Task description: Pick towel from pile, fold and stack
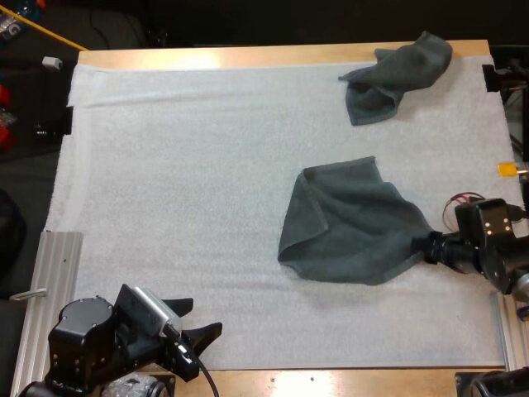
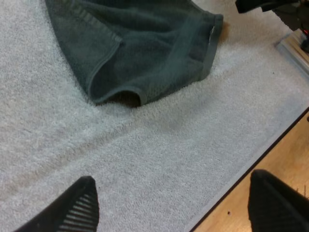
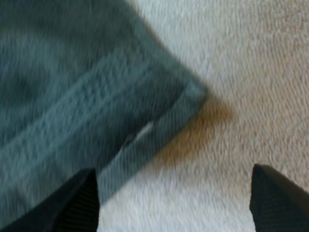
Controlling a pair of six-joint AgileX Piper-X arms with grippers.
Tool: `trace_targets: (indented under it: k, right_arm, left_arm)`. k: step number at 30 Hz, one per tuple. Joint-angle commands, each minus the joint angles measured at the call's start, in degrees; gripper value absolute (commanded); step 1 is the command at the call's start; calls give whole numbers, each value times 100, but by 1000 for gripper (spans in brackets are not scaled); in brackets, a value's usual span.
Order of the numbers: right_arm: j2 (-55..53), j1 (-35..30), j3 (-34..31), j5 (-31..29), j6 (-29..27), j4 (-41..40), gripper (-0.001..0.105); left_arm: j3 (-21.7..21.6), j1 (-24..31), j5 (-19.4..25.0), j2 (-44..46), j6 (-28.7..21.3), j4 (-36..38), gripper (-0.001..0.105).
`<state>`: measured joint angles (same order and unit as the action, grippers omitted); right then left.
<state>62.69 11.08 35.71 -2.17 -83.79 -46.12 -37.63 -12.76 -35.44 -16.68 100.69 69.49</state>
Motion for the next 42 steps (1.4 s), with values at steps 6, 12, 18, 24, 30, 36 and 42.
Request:
trace_targets:
  k: [6,12,18,24,30,36,42]
  right_arm:
    - [601,-290,6,405,317,681,63]
    - [1267,-289,6,345,643,1028,62]
    - [1562,-289,6,335,904,1327,46]
    - [1793,-289,6,335,912,1266,42]
    - [1779,-274,6,786,525,1084,0]
    - [1446,-274,6,885,-41,312,0]
    - [882,-274,6,1113,-934,-1065,0]
  left_arm:
    - [-47,-23,-85,-5,-19,341,63]
    - [-47,-23,-85,-5,-24,546,63]
    - [-47,-23,-85,-5,-24,547,63]
    - [-47,-23,-85,-5,-36,532,63]
    - [-47,-23,-85,-5,-66,525,63]
    - [-47,-23,-85,-5,-66,525,63]
    - [-47,-23,-85,-5,-66,409,63]
